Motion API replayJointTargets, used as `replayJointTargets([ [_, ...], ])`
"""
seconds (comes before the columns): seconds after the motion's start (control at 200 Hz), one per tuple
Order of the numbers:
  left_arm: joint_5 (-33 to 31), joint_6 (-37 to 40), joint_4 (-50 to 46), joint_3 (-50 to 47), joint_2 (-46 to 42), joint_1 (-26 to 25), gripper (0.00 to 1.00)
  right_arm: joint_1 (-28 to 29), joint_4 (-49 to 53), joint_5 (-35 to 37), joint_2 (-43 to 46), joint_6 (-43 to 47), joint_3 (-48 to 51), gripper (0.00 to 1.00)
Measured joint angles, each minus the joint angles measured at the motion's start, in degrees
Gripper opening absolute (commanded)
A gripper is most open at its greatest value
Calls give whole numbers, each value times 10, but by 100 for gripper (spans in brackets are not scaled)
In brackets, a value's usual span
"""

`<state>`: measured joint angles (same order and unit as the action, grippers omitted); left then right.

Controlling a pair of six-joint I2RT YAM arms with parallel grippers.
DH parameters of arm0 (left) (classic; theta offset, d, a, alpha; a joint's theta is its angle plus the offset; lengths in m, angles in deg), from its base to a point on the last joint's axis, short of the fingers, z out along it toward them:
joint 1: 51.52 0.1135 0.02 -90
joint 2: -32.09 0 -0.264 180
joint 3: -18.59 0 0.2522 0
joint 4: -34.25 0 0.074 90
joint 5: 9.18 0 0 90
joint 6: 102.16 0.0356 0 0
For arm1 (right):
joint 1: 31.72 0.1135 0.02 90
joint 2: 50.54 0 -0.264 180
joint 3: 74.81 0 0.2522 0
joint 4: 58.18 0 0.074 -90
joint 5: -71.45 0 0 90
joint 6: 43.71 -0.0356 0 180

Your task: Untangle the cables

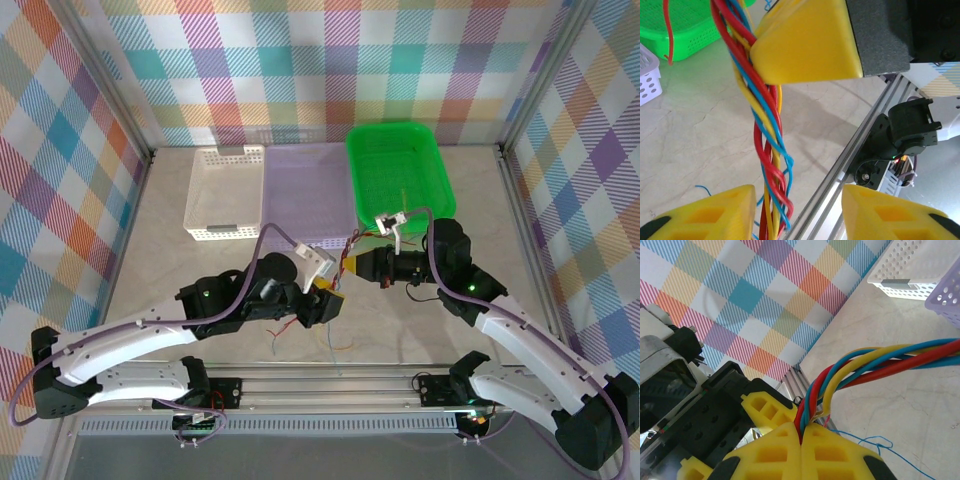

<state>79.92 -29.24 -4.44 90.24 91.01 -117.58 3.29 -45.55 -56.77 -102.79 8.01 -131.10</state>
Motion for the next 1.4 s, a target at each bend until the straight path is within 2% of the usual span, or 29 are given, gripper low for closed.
replayJointTargets([
  [0.155, 1, -3, 3, -15, -29, 5, 40, 0, 0, -1, 0, -1, 0, 0],
  [0.4, 14, -11, 15, -24, -17, 6, 39, 0, -5, -13, 0, -9, 0, 0],
  [0.44, 15, -12, 16, -24, -16, 6, 34, 0, -7, -16, 0, -12, 0, 0],
  [0.585, 18, -14, 19, -24, -12, 6, 0, 0, -10, -20, 0, -15, 0, 0],
  [0.73, 19, -17, 27, -32, -17, 7, 0, 0, -10, -24, 0, -16, 0, 0],
  [0.845, 19, -20, 40, -44, -31, 7, 0, 0, -13, -30, 0, -20, 0, 13],
  [0.99, 17, -31, 56, -60, -47, 7, 0, 1, -28, -34, 5, -26, 9, 37],
  [1.065, 17, -34, 60, -68, -50, 9, 0, 1, -35, -38, 11, -31, 19, 44],
  [1.26, 17, -44, 80, -77, -50, 10, 0, 3, -61, -42, 16, -45, 48, 48],
  [1.4, 17, -46, 89, -77, -52, 10, 0, 13, -78, -41, 13, -49, 64, 43],
])
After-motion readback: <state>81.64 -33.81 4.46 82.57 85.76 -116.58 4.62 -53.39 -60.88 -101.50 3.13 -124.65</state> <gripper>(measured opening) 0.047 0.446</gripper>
